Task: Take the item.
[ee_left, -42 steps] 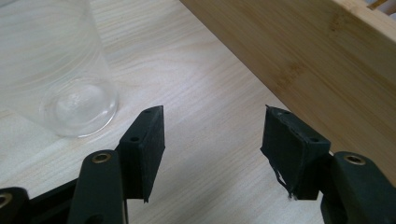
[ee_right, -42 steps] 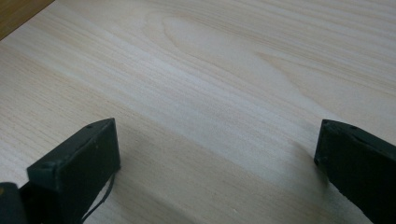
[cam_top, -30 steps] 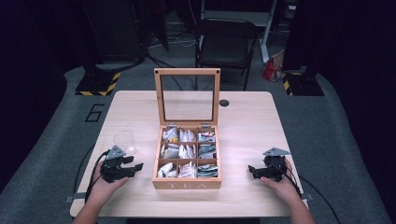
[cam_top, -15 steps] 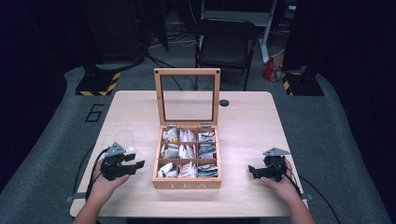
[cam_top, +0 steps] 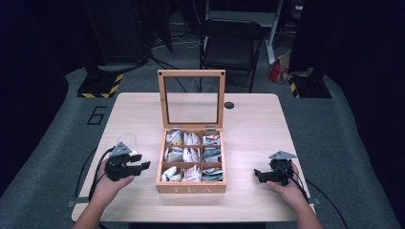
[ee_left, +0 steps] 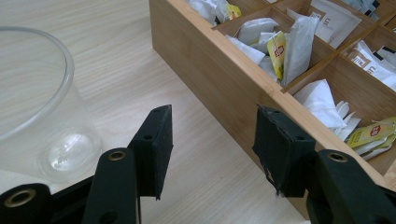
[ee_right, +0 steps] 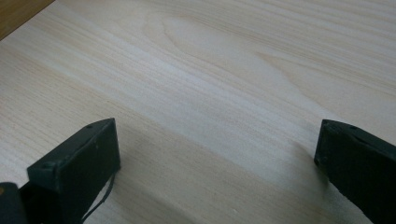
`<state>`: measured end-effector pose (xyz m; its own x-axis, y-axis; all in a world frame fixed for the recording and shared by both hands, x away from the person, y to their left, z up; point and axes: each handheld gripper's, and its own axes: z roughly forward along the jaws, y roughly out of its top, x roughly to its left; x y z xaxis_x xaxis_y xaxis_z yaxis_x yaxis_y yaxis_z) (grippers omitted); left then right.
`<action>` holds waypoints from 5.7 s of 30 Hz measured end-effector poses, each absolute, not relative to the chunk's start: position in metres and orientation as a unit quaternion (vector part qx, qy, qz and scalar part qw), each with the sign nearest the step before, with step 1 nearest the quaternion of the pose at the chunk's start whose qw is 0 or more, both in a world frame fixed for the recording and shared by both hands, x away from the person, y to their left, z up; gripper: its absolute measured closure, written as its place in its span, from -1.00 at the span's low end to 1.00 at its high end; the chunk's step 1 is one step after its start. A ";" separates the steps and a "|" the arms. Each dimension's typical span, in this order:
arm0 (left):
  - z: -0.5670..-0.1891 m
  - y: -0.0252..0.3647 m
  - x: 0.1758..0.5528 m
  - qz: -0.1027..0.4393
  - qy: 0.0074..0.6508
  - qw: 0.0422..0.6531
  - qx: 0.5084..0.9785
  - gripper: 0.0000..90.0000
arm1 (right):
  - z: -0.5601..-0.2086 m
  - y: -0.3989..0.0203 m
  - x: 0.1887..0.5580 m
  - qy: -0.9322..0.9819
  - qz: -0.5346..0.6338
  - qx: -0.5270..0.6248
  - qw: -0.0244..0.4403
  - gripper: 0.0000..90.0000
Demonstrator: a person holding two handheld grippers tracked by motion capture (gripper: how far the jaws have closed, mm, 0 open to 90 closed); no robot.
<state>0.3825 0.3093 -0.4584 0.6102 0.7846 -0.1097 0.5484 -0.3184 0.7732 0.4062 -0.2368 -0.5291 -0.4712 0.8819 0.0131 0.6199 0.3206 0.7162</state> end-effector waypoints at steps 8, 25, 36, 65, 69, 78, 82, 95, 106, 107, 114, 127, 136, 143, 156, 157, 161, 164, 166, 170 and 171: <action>-0.452 0.306 0.387 0.138 0.420 0.409 0.799 0.07 | -0.529 -0.237 0.406 0.789 0.336 0.476 0.195 -1.00; -0.442 0.295 0.397 0.138 0.412 0.410 0.802 -0.05 | -0.529 -0.237 0.406 0.789 0.336 0.476 0.195 -1.00; -0.427 0.282 0.404 0.138 0.396 0.419 0.805 -0.07 | -0.529 -0.237 0.406 0.789 0.337 0.476 0.195 -1.00; -0.417 0.252 0.420 0.137 0.372 0.409 0.822 0.21 | -0.529 -0.237 0.406 0.788 0.336 0.478 0.194 -1.00; -0.417 0.247 0.421 0.127 0.372 0.415 0.820 0.22 | -0.529 -0.237 0.406 0.788 0.336 0.478 0.194 -1.00; -0.417 0.241 0.422 0.119 0.367 0.414 0.824 0.33 | -0.529 -0.236 0.406 0.787 0.336 0.479 0.194 -1.00; -0.418 0.239 0.422 0.113 0.359 0.417 0.827 0.35 | -0.529 -0.236 0.406 0.787 0.336 0.479 0.194 -1.00; -0.427 0.223 0.426 0.102 0.345 0.411 0.838 0.40 | -0.529 -0.236 0.406 0.788 0.336 0.478 0.195 -1.00; -0.437 0.216 0.430 0.090 0.341 0.404 0.844 0.45 | -0.529 -0.237 0.406 0.788 0.336 0.478 0.195 -1.00; -0.438 0.216 0.430 0.090 0.340 0.403 0.845 0.45 | -0.529 -0.237 0.406 0.788 0.336 0.478 0.195 -1.00; -0.439 0.215 0.429 0.088 0.332 0.398 0.851 0.60 | -0.529 -0.236 0.406 0.787 0.336 0.479 0.194 -1.00; -0.439 0.223 0.426 0.090 0.331 0.394 0.853 0.97 | -0.529 -0.236 0.406 0.787 0.336 0.479 0.194 -1.00; -0.436 0.231 0.423 0.088 0.337 0.398 0.849 0.97 | -0.529 -0.237 0.406 0.788 0.336 0.477 0.195 -1.00; -0.429 0.237 0.424 0.089 0.346 0.418 0.835 0.97 | -0.529 -0.236 0.406 0.787 0.336 0.479 0.194 -1.00; -0.396 0.235 0.423 0.112 0.330 0.439 0.828 0.97 | -0.529 -0.236 0.406 0.788 0.336 0.478 0.194 -1.00; -0.394 0.235 0.422 0.112 0.330 0.441 0.827 0.97 | -0.529 -0.236 0.406 0.788 0.336 0.478 0.194 -1.00; -0.383 0.239 0.422 0.121 0.328 0.444 0.825 0.97 | -0.529 -0.237 0.406 0.788 0.336 0.477 0.195 -1.00; -0.376 0.242 0.423 0.127 0.326 0.445 0.824 0.97 | -0.529 -0.236 0.406 0.787 0.336 0.479 0.194 -1.00; -0.372 0.244 0.423 0.133 0.326 0.446 0.823 0.97 | -0.529 -0.236 0.406 0.787 0.336 0.479 0.194 -1.00; -0.367 0.247 0.423 0.136 0.327 0.450 0.820 0.97 | -0.529 -0.236 0.406 0.787 0.336 0.479 0.194 -1.00; -0.366 0.248 0.423 0.137 0.327 0.451 0.819 0.97 | -0.529 -0.236 0.406 0.787 0.336 0.479 0.194 -1.00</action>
<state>0.4229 0.2478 -0.3661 0.7481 0.6597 -0.0716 0.4132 -0.3787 0.8282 0.4059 -0.2364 -0.5291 -0.4664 0.8844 0.0170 0.6237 0.3152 0.7153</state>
